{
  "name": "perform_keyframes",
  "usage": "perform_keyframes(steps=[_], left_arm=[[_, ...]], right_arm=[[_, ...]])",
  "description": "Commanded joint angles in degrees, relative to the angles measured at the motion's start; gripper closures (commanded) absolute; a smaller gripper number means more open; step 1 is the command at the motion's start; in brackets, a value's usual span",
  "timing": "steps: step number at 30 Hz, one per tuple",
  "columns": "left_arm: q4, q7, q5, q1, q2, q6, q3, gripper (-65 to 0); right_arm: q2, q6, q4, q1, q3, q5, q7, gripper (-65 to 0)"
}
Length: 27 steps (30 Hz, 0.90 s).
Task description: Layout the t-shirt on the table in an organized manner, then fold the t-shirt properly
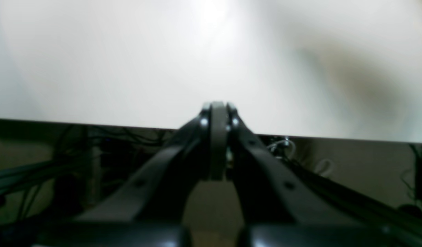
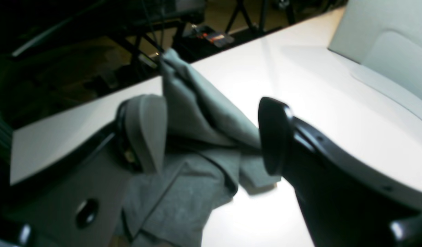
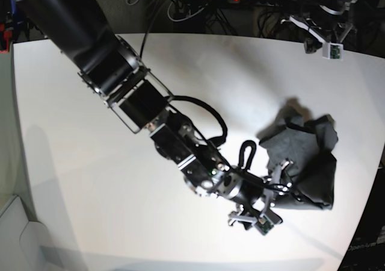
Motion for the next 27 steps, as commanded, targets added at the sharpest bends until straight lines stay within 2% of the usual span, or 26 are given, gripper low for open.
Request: perform_keyframes(steps=[1, 7, 12, 14, 21, 27], left_arm=[[2.23, -1.74, -0.67, -0.73, -0.46, 0.14, -1.22, -0.4], [4.17, -1.65, -0.85, -8.47, -0.55, -0.12, -7.02, -0.9], [4.17, -1.65, -1.03, -14.71, -1.08, -0.21, -11.68, -10.8], [4.26, -1.65, -1.03, -16.73, -1.96, -0.21, -12.64, -13.1], [4.17, -1.65, -1.03, -22.09, -6.35, -0.21, -13.43, -13.2], [4.17, -1.65, -1.03, -25.96, -6.62, -0.21, -13.43, -13.3]], right_arm=[[-0.77, 0.26, 1.00, 1.67, 0.33, 0.43, 1.55, -42.3], [-0.77, 0.26, 1.26, -1.32, 3.32, 0.17, 1.37, -42.3], [0.27, 0.26, 1.09, -1.50, 6.57, 0.17, 1.37, -42.3], [1.59, 0.26, 1.26, -2.38, 6.83, 0.17, 1.37, -42.3], [8.19, 0.26, 1.53, -5.63, 6.92, 0.17, 1.37, -42.1], [14.34, 0.26, 7.68, -8.62, 7.01, 0.17, 1.37, -42.0]])
